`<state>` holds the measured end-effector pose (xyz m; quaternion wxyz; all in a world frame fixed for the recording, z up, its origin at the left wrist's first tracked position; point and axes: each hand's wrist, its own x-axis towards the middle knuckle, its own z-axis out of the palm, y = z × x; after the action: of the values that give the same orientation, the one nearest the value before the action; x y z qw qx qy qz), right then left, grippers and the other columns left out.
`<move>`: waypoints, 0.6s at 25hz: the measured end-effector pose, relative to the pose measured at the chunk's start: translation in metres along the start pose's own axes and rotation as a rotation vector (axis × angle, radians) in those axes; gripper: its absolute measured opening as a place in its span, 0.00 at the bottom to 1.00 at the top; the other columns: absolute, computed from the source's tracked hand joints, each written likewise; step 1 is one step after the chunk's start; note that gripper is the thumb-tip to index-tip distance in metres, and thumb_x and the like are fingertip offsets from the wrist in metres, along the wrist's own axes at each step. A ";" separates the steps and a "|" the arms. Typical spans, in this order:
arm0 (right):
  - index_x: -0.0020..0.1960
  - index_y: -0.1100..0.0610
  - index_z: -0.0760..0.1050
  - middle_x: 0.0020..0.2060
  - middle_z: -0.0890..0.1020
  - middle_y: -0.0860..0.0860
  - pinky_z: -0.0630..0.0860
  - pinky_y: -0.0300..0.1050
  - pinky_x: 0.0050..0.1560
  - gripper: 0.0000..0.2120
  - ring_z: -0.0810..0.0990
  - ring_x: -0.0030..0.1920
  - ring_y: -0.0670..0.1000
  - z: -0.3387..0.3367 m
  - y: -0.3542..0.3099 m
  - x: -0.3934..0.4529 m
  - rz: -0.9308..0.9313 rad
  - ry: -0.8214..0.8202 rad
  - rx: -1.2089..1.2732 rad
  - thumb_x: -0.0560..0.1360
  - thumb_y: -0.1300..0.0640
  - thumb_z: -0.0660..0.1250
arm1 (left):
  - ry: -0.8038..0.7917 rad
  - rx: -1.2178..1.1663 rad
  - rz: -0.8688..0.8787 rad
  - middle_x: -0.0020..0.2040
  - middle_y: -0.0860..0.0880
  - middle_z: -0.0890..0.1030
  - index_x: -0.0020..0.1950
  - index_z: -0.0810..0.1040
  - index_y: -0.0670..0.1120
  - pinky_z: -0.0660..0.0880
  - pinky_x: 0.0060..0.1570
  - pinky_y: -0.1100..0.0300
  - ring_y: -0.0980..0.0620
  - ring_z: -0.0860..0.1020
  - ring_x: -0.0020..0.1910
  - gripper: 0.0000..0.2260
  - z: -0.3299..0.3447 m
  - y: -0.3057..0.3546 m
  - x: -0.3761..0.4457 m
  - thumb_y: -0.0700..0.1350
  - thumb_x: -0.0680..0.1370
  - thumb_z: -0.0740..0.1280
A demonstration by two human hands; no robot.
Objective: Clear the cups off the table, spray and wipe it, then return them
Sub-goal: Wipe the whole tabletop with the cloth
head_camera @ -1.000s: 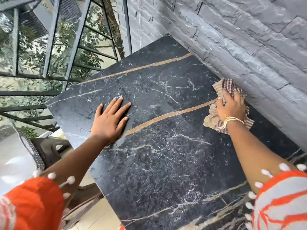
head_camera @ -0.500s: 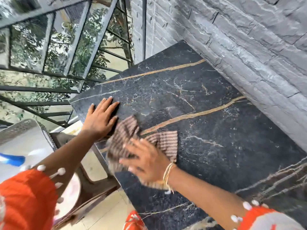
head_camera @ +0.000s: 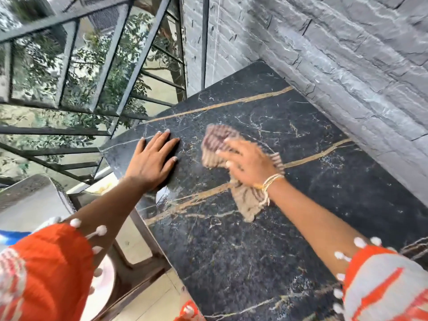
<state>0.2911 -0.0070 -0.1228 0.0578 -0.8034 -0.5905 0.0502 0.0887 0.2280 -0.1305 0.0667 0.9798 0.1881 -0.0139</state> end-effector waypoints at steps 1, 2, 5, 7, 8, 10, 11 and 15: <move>0.69 0.44 0.70 0.72 0.67 0.52 0.75 0.60 0.61 0.20 0.69 0.69 0.56 -0.008 0.028 0.005 0.140 0.025 -0.013 0.77 0.49 0.57 | 0.004 -0.011 0.009 0.78 0.49 0.57 0.77 0.58 0.54 0.54 0.72 0.43 0.48 0.57 0.77 0.27 0.000 0.003 0.010 0.60 0.79 0.47; 0.69 0.44 0.69 0.73 0.66 0.52 0.74 0.61 0.62 0.20 0.69 0.68 0.57 -0.016 0.056 0.007 0.279 0.056 -0.018 0.78 0.50 0.57 | 0.010 -0.029 0.012 0.79 0.49 0.57 0.77 0.58 0.54 0.53 0.72 0.43 0.48 0.57 0.77 0.27 0.000 0.006 0.021 0.61 0.79 0.48; 0.71 0.43 0.67 0.75 0.61 0.50 0.68 0.62 0.68 0.21 0.66 0.71 0.61 -0.026 0.139 -0.009 0.657 0.105 -0.009 0.79 0.48 0.57 | 0.022 -0.105 -0.014 0.79 0.51 0.56 0.77 0.57 0.56 0.50 0.73 0.43 0.50 0.55 0.77 0.27 0.002 0.010 0.044 0.61 0.79 0.49; 0.72 0.44 0.67 0.76 0.60 0.52 0.65 0.62 0.70 0.21 0.63 0.73 0.61 -0.028 0.181 -0.028 0.816 0.134 0.016 0.79 0.46 0.56 | 0.054 -0.107 -0.024 0.79 0.53 0.55 0.77 0.57 0.56 0.49 0.74 0.44 0.52 0.54 0.78 0.27 0.006 0.009 0.050 0.61 0.79 0.50; 0.72 0.46 0.67 0.76 0.60 0.53 0.63 0.62 0.71 0.22 0.62 0.73 0.61 -0.027 0.192 -0.035 0.869 0.145 0.019 0.79 0.46 0.55 | 0.068 -0.101 -0.023 0.79 0.53 0.55 0.77 0.57 0.56 0.49 0.74 0.44 0.52 0.54 0.78 0.27 0.008 0.009 0.050 0.61 0.79 0.50; 0.72 0.47 0.68 0.75 0.61 0.56 0.60 0.60 0.73 0.24 0.61 0.74 0.61 -0.026 0.193 -0.040 0.958 0.155 0.007 0.78 0.45 0.53 | 0.076 -0.099 -0.026 0.79 0.53 0.55 0.77 0.58 0.56 0.49 0.74 0.45 0.53 0.55 0.77 0.26 0.010 0.009 0.047 0.61 0.79 0.51; 0.71 0.48 0.69 0.75 0.62 0.57 0.60 0.59 0.73 0.24 0.61 0.73 0.61 -0.025 0.185 -0.034 0.988 0.171 -0.003 0.77 0.45 0.52 | 0.085 -0.104 -0.035 0.79 0.53 0.56 0.77 0.58 0.56 0.49 0.74 0.45 0.53 0.55 0.77 0.26 0.010 0.010 0.046 0.60 0.79 0.51; 0.65 0.47 0.75 0.70 0.70 0.57 0.67 0.58 0.67 0.20 0.67 0.67 0.61 -0.014 0.110 0.019 0.748 0.235 -0.049 0.76 0.51 0.55 | 0.168 -0.253 -0.035 0.76 0.48 0.64 0.73 0.66 0.48 0.55 0.74 0.49 0.49 0.62 0.74 0.23 0.006 0.010 0.049 0.54 0.79 0.55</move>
<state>0.4026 -0.0218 -0.1256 0.0834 -0.9646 -0.2473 -0.0385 0.1375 0.2362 -0.1382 0.1732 0.9579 0.2102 0.0907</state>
